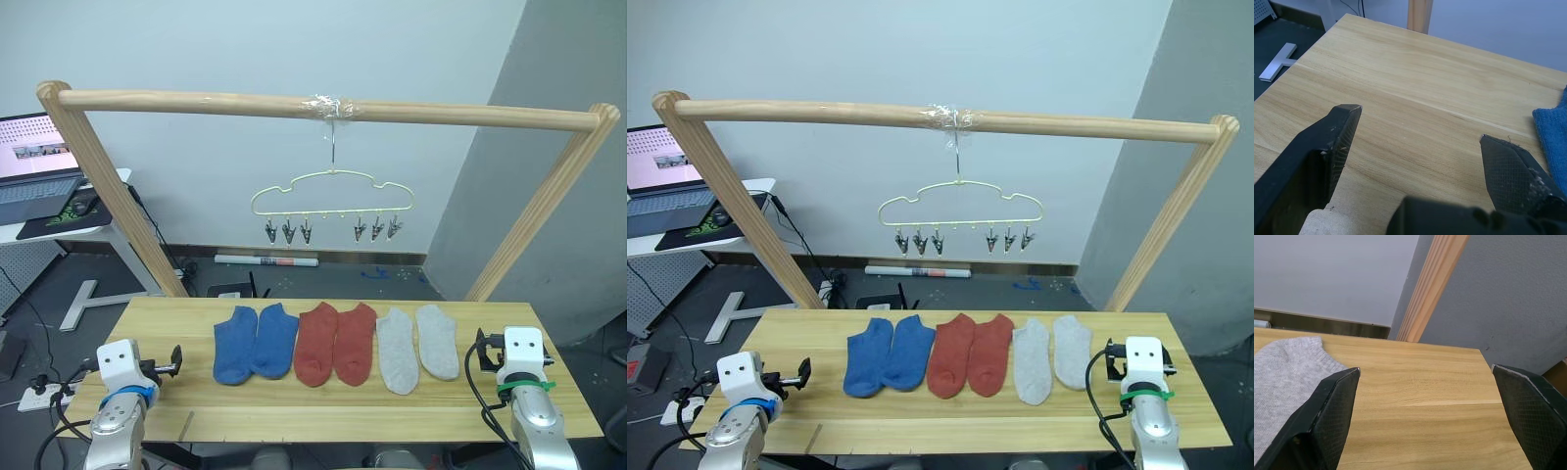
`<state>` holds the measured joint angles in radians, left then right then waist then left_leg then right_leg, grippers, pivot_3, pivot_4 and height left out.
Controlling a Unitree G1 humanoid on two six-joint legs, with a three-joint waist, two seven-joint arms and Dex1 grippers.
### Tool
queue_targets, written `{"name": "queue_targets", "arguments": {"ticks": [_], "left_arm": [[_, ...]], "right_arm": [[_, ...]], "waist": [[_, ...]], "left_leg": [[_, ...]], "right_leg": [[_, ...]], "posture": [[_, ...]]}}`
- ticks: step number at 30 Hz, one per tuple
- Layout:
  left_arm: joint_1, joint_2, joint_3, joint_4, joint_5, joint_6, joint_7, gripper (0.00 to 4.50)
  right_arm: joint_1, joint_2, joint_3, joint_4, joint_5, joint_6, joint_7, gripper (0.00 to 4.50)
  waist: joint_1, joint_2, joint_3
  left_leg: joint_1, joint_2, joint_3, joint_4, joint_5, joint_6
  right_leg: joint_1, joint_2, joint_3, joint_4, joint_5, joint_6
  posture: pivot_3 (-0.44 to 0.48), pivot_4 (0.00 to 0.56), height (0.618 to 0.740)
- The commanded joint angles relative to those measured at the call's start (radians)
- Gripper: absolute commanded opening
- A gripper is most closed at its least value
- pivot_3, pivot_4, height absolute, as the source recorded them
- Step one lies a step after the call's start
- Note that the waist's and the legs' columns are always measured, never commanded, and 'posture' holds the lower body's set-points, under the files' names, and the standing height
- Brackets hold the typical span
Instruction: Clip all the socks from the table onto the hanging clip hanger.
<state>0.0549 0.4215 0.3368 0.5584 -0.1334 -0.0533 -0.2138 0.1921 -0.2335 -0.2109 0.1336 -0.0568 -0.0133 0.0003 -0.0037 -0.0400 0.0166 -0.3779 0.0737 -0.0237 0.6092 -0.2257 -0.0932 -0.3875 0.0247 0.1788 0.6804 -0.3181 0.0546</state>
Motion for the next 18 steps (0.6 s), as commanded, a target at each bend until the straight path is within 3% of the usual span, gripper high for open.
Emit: {"name": "queue_targets", "arguments": {"ticks": [1,18], "left_arm": [[-0.008,0.014,0.007,-0.022,-0.005,-0.006,-0.006,4.47],[0.029,0.013,0.034,-0.079,-0.050,0.003,-0.039,4.47]], "right_arm": [[-0.003,-0.008,-0.010,-0.031,0.002,-0.015,-0.004,4.50],[0.008,-0.011,0.001,-0.050,-0.002,-0.005,0.004,4.50]], "waist": [[0.000,0.000,0.000],[0.000,0.000,0.000]], "left_leg": [[0.000,0.000,0.000,0.000,0.000,0.000],[0.000,0.000,0.000,0.000,0.000,0.000]], "right_leg": [[0.000,0.000,0.000,0.000,0.000,0.000],[0.000,0.000,0.000,0.000,0.000,0.000]], "posture": [[0.121,0.000,0.740],[0.124,0.004,0.740]]}}
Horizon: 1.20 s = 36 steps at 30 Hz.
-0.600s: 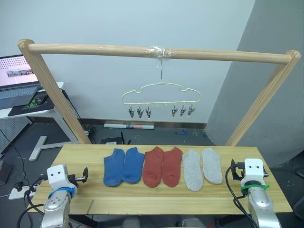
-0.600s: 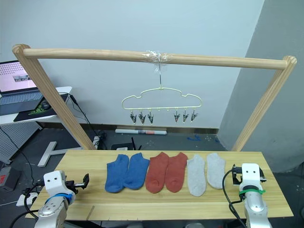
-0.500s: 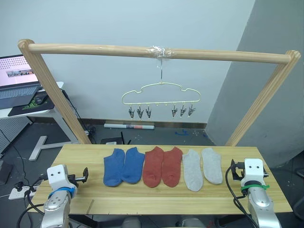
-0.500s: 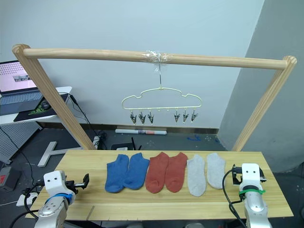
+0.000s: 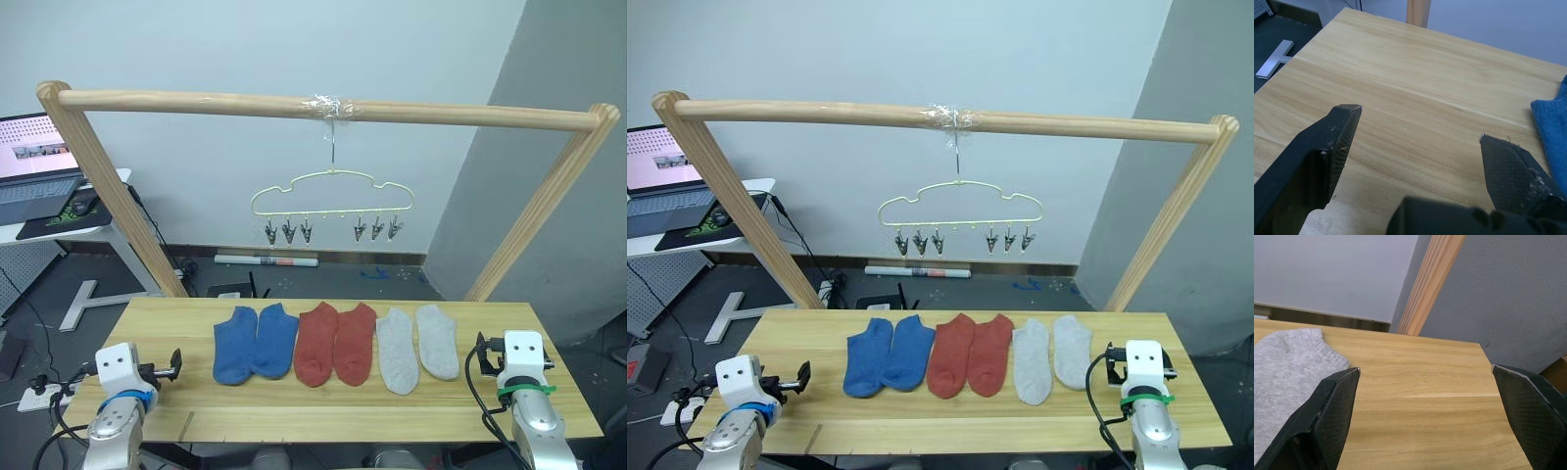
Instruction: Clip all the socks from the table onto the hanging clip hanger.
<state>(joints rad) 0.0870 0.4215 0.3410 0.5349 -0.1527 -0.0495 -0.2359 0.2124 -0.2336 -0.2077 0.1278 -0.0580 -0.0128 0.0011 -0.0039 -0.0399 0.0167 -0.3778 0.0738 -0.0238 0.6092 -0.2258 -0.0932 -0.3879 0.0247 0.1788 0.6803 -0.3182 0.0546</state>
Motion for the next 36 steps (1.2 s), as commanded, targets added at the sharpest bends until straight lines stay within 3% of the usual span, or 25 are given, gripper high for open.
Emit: {"name": "queue_targets", "arguments": {"ticks": [1,3,6,11,15,18,23,31,36], "left_arm": [[0.001,0.014,0.033,-0.072,-0.044,-0.001,-0.033,4.47],[0.016,0.013,0.039,-0.133,-0.077,0.012,-0.067,4.47],[0.077,0.003,0.013,-0.388,-0.149,0.015,-0.158,4.47],[0.055,-0.021,-0.070,-0.576,-0.137,0.055,-0.173,4.47],[-0.049,-0.060,-0.173,-0.665,-0.126,0.099,-0.181,3.57],[-0.099,-0.079,-0.213,-0.676,-0.113,0.128,-0.178,2.63],[-0.204,-0.133,-0.264,-0.622,-0.083,0.129,-0.146,2.63],[-0.309,-0.196,-0.269,-0.488,-0.002,0.056,-0.047,2.63],[-0.360,-0.220,-0.281,-0.416,0.041,0.007,-0.020,2.63]], "right_arm": [[-0.015,-0.011,0.001,-0.045,-0.001,-0.005,0.006,4.50],[-0.017,-0.013,0.005,-0.057,0.001,0.000,0.013,4.50],[-0.029,-0.039,0.035,-0.100,-0.013,0.002,0.057,4.50],[-0.069,-0.094,0.099,-0.155,0.003,0.011,0.172,4.50],[-0.136,-0.148,0.148,-0.262,0.100,0.073,0.354,4.50],[-0.171,-0.191,0.191,-0.315,0.131,0.101,0.456,4.50],[-0.283,-0.193,0.253,-0.426,0.242,0.232,0.569,4.50],[-0.500,-0.087,0.365,-0.499,0.346,0.410,0.605,4.50],[-0.551,-0.057,0.382,-0.495,0.356,0.450,0.602,4.50]], "waist": [[0.000,0.000,0.000],[0.000,0.000,0.003],[-0.001,0.000,0.008],[0.002,0.007,0.020],[0.004,0.009,0.032],[0.003,0.008,0.040],[-0.001,0.006,0.047],[0.001,0.006,0.053],[0.007,0.001,0.062]], "left_leg": [[0.000,0.000,0.000,0.000,0.000,0.000],[0.000,0.000,0.000,0.000,0.000,0.000],[0.000,0.000,0.000,0.000,0.000,0.000],[-0.001,-0.001,0.000,0.001,0.000,0.000],[-0.001,-0.002,-0.002,0.001,0.000,0.001],[-0.003,-0.003,-0.002,0.002,0.001,0.001],[-0.004,-0.003,-0.004,0.002,0.000,0.001],[-0.005,-0.003,-0.005,0.002,0.000,0.001],[-0.006,-0.003,-0.006,0.002,0.000,0.001]], "right_leg": [[0.000,0.000,0.000,0.000,0.000,0.000],[0.000,0.000,0.000,0.000,0.000,0.000],[0.000,0.000,0.000,0.000,0.000,0.000],[0.002,-0.001,0.001,-0.001,0.000,0.000],[0.004,-0.001,0.000,0.000,0.000,0.001],[0.004,-0.001,0.001,0.000,0.001,0.003],[0.004,0.000,0.001,-0.001,0.004,0.010],[0.003,0.000,0.000,-0.001,0.004,0.009],[0.003,0.000,-0.001,-0.001,0.005,0.009]], "posture": [[0.124,0.004,0.740],[0.129,0.017,0.740],[0.131,0.032,0.740],[0.126,0.060,0.740],[0.118,0.068,0.740],[0.106,0.076,0.740],[0.098,0.079,0.740],[0.083,0.091,0.740],[0.084,0.098,0.740]]}}
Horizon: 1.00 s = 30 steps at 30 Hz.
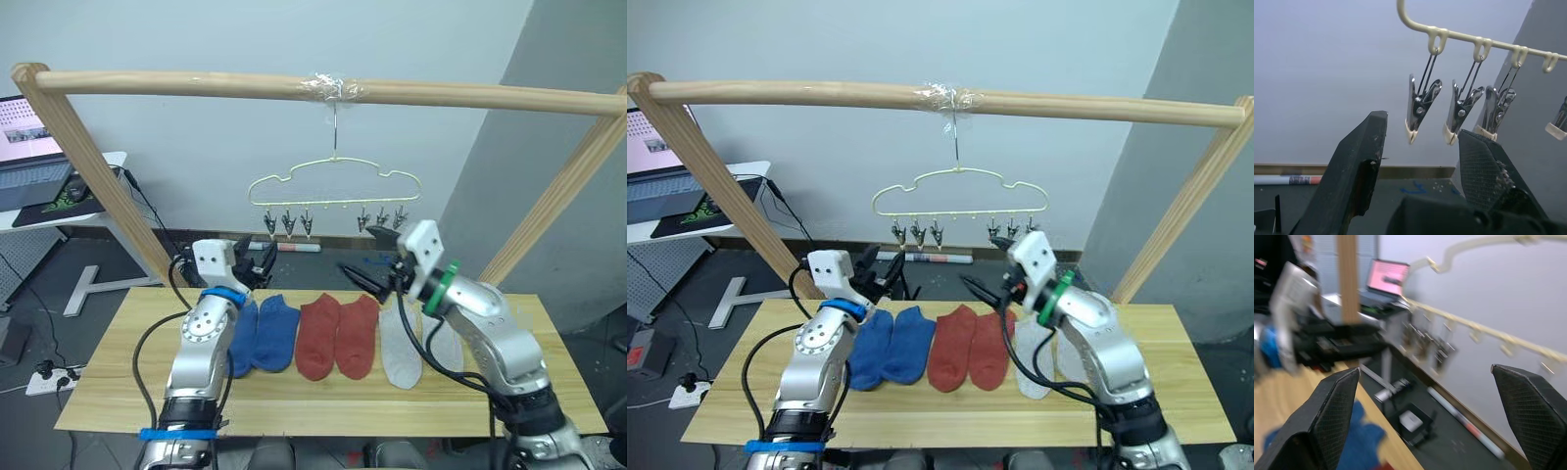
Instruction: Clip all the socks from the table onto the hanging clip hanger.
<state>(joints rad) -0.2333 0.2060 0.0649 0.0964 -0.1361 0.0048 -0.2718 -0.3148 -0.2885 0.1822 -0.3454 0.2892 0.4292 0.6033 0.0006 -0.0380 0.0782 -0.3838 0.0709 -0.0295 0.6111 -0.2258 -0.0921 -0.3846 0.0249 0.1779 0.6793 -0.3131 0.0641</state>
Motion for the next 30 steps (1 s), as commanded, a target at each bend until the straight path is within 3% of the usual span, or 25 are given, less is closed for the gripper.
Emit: {"name": "queue_targets", "arguments": {"ticks": [1,8,30], "left_arm": [[-0.050,-0.010,-0.006,0.038,0.028,-0.053,0.021,2.63],[-0.144,-0.050,0.009,0.127,0.035,-0.079,0.073,2.63],[-0.207,-0.062,0.023,0.152,0.048,-0.108,0.112,2.63]], "right_arm": [[-0.030,-0.002,-0.003,-0.018,0.006,0.006,0.000,4.50],[-0.072,0.011,0.012,0.000,-0.012,-0.005,-0.006,4.50],[-0.097,-0.008,-0.005,-0.049,0.003,0.029,-0.009,4.50]], "waist": [[0.003,0.000,0.002],[0.000,-0.001,0.016],[-0.001,0.001,0.036]], "left_leg": [[-0.001,0.000,0.000,0.000,0.000,0.000],[-0.002,0.000,-0.001,0.000,0.000,0.000],[-0.013,-0.001,-0.017,0.001,0.000,0.000]], "right_leg": [[0.000,0.000,0.000,0.000,0.001,-0.001],[-0.001,0.000,-0.001,0.000,0.002,-0.001],[-0.004,0.000,-0.015,-0.001,0.001,-0.001]], "posture": [[0.084,0.098,0.740],[0.079,0.116,0.740],[0.066,0.127,0.740]]}}
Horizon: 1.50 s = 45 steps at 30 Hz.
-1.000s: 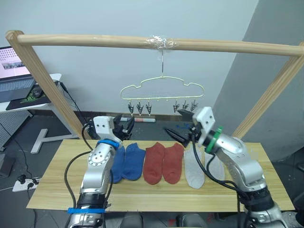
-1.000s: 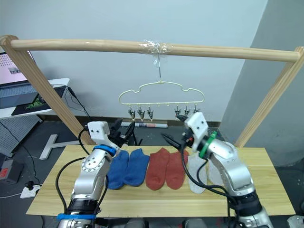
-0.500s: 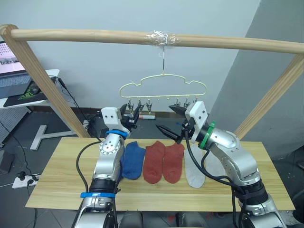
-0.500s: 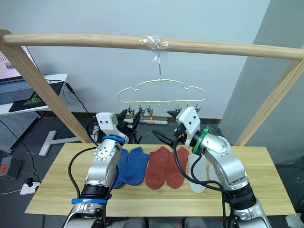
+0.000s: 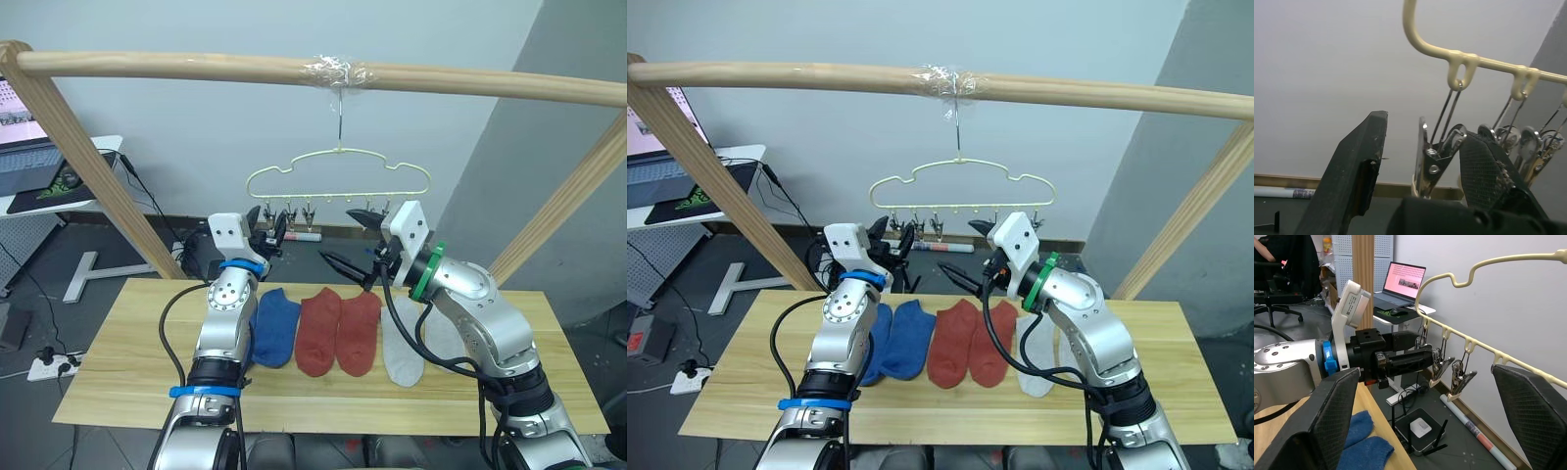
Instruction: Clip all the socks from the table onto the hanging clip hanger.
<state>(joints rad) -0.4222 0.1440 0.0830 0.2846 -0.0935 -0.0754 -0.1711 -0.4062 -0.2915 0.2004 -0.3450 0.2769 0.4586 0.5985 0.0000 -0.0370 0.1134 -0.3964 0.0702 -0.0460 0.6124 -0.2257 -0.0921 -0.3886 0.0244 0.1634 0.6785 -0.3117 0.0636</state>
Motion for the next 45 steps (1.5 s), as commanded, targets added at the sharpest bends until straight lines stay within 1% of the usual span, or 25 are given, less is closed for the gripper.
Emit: {"name": "queue_targets", "arguments": {"ticks": [1,8,24,27,32,34,36,40,42,45], "left_arm": [[-0.020,0.000,0.005,-0.038,0.004,-0.027,0.013,2.63],[-0.030,-0.004,-0.001,-0.041,0.000,-0.039,0.005,2.63],[-0.039,-0.016,-0.003,-0.051,-0.010,-0.039,-0.009,2.63],[-0.043,-0.021,-0.004,-0.054,-0.012,-0.044,-0.013,2.11],[-0.039,-0.025,-0.004,-0.059,-0.016,-0.043,-0.020,0.60],[-0.039,-0.025,-0.002,-0.058,-0.018,-0.043,-0.022,0.20],[-0.040,-0.025,-0.002,-0.058,-0.019,-0.042,-0.023,0.06],[-0.037,-0.024,-0.005,-0.061,-0.020,-0.040,-0.025,0.06],[-0.036,-0.022,-0.005,-0.061,-0.016,-0.030,-0.021,0.06],[-0.032,-0.016,-0.005,-0.068,-0.016,-0.023,-0.020,0.06]], "right_arm": [[-0.005,-0.006,-0.025,-0.051,0.017,0.002,-0.005,4.50],[-0.012,0.012,-0.038,-0.051,0.035,0.020,-0.030,4.50],[-0.004,0.008,-0.040,-0.059,0.039,0.029,-0.041,4.50],[-0.004,0.009,-0.043,-0.057,0.041,0.030,-0.042,4.50],[-0.004,0.010,-0.045,-0.059,0.043,0.033,-0.044,4.50],[-0.004,0.011,-0.046,-0.059,0.044,0.034,-0.044,4.50],[-0.004,0.011,-0.047,-0.058,0.044,0.035,-0.045,4.50],[0.023,0.006,-0.054,-0.052,0.039,0.027,-0.047,4.50],[0.089,-0.018,-0.067,-0.027,0.006,0.011,-0.064,4.50],[0.218,-0.051,-0.096,0.039,-0.076,0.015,-0.151,4.50]], "waist": [[0.000,0.000,0.001],[0.000,0.003,0.003],[0.000,0.005,0.007],[0.000,0.006,0.007],[0.000,0.006,0.010],[0.000,0.006,0.010],[0.000,0.006,0.010],[0.000,0.006,0.011],[0.000,0.006,0.011],[0.011,0.005,0.011]], "left_leg": [[-0.001,0.000,-0.002,0.000,0.000,0.000],[-0.002,0.000,-0.008,0.000,0.000,0.000],[-0.003,0.000,-0.009,0.000,0.000,0.000],[-0.003,0.000,-0.009,0.000,0.000,0.000],[-0.003,0.000,-0.009,0.000,0.000,0.000],[-0.003,0.000,-0.009,0.000,0.000,0.000],[-0.003,0.000,-0.009,0.000,0.000,0.000],[-0.003,0.000,-0.010,0.000,0.000,0.000],[-0.003,0.000,-0.010,0.000,0.000,0.000],[-0.003,-0.001,-0.011,0.000,0.000,0.000]], "right_leg": [[0.000,0.000,-0.002,0.000,0.000,0.000],[0.001,0.000,-0.008,0.001,0.000,0.000],[0.001,0.000,-0.009,0.001,0.000,0.000],[0.001,0.000,-0.009,0.001,0.000,0.000],[0.001,0.000,-0.009,0.001,0.000,0.000],[0.001,0.000,-0.009,0.001,0.000,0.000],[0.001,0.000,-0.009,0.001,0.000,0.000],[0.001,0.000,-0.010,0.001,0.000,0.000],[0.001,0.000,-0.010,0.000,0.000,0.000],[0.002,-0.001,-0.011,0.000,0.000,0.000]], "posture": [[0.066,0.127,0.740],[0.066,0.127,0.740],[0.067,0.132,0.740],[0.067,0.132,0.740],[0.064,0.132,0.740],[0.064,0.132,0.740],[0.064,0.132,0.740],[0.073,0.132,0.740],[0.081,0.132,0.740],[0.085,0.134,0.740]]}}
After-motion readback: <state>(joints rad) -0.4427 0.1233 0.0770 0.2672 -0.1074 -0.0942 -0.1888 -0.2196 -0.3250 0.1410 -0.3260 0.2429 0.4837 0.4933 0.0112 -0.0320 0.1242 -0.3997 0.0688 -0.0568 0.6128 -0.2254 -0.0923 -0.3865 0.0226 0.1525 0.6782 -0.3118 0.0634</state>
